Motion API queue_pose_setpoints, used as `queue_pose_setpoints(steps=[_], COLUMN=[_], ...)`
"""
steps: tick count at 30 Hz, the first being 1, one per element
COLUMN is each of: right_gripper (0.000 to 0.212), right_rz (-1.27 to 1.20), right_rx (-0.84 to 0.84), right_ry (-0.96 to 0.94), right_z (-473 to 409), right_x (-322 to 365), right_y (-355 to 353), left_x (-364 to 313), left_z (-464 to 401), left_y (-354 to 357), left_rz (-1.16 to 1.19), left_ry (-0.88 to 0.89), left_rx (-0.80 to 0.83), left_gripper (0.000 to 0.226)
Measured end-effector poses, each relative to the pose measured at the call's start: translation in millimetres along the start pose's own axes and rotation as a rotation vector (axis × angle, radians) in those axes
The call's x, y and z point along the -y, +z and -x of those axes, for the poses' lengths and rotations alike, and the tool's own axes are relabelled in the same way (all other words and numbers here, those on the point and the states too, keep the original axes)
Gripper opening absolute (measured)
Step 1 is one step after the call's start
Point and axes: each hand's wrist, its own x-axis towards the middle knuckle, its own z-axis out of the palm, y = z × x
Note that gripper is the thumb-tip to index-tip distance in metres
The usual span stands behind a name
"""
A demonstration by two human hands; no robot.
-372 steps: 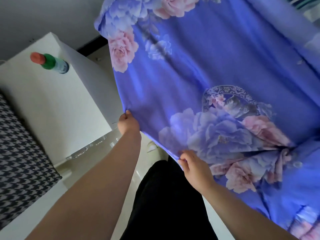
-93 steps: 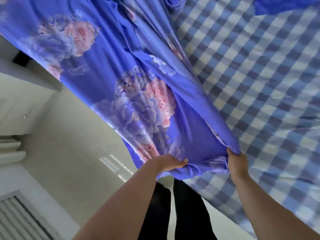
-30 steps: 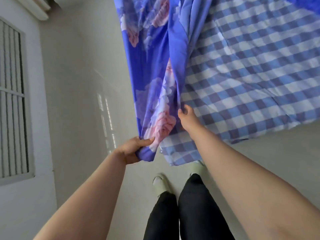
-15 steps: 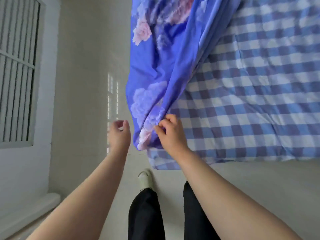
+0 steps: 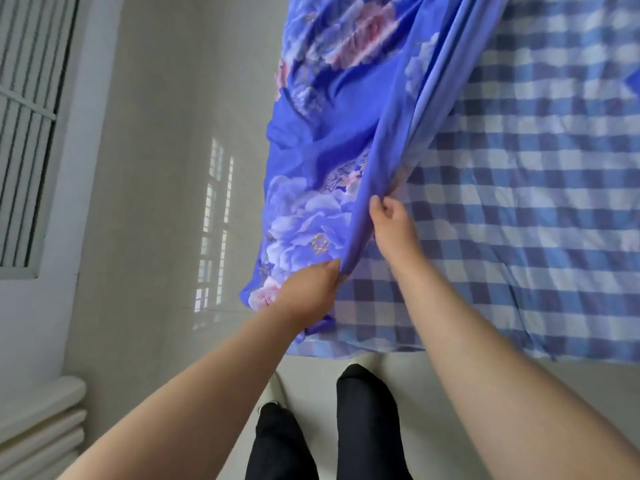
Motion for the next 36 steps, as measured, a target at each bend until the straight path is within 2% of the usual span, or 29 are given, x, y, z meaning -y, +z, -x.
queue_pose_setpoints(steps=[2,4,5,6,8,10,12,16,19,21,22,25,26,29,30,33,36], right_gripper=[0.04,0.042,0.036,0.025,0.011,0.023,0.036,0.037,0.057,0.058,0.056,0.03,0.028,0.015,0.016,0.018,0.029], right_rz=[0.054,0.163,0.163,0.071,-0.362,-0.725,-0.882,-1.071,-0.987,-1.003,-1.023,-1.041,-1.034,-0.898,-0.839,-0.638,-0.343], right_rx=[0.105,0.032,-0.005,0.01,0.141,0.217,0.188,0.103,0.04,-0.003,-0.034,-0.227,-0.298,-0.54,-0.587,-0.614,-0.644], right_ry=[0.071,0.012,-0.013,0.028,0.171,0.241,0.215,0.132,0.087,0.079,0.085,0.108,0.128,0.243,0.282,0.369,0.407], right_z=[-27,-40,-43,-42,-37,-29,-14,21,50,74,86,118,127,143,144,138,132], right_x=[15,26,33,40,55,57,51,22,-10,-41,-58,-99,-108,-129,-136,-161,-173], right_y=[-2,-6,-9,-14,-23,-38,-53,-82,-101,-110,-113,-116,-116,-115,-115,-113,-115], left_x=[-5,-8,-8,-5,2,8,10,3,3,8,11,19,19,21,23,40,68], left_z=[8,16,19,20,20,20,19,23,35,42,45,57,63,78,83,95,102], left_y=[5,6,6,8,11,12,13,20,32,37,38,43,44,51,55,65,75], left_rz=[0.012,0.011,0.011,0.003,-0.003,-0.019,-0.082,-0.229,-0.296,-0.334,-0.357,-0.41,-0.422,-0.455,-0.482,-0.47,-0.286], left_ry=[0.011,0.0,0.001,0.005,0.019,0.021,0.029,0.101,0.122,0.14,0.146,0.154,0.15,0.133,0.122,0.122,0.062], left_rx=[0.073,0.107,0.113,0.111,0.083,0.048,0.068,0.161,0.194,0.155,0.135,0.12,0.127,0.083,0.016,-0.329,-0.593], left_gripper=[0.023,0.035,0.037,0.034,0.026,0.02,0.015,0.011,0.013,0.01,0.01,0.016,0.017,0.019,0.021,0.025,0.024])
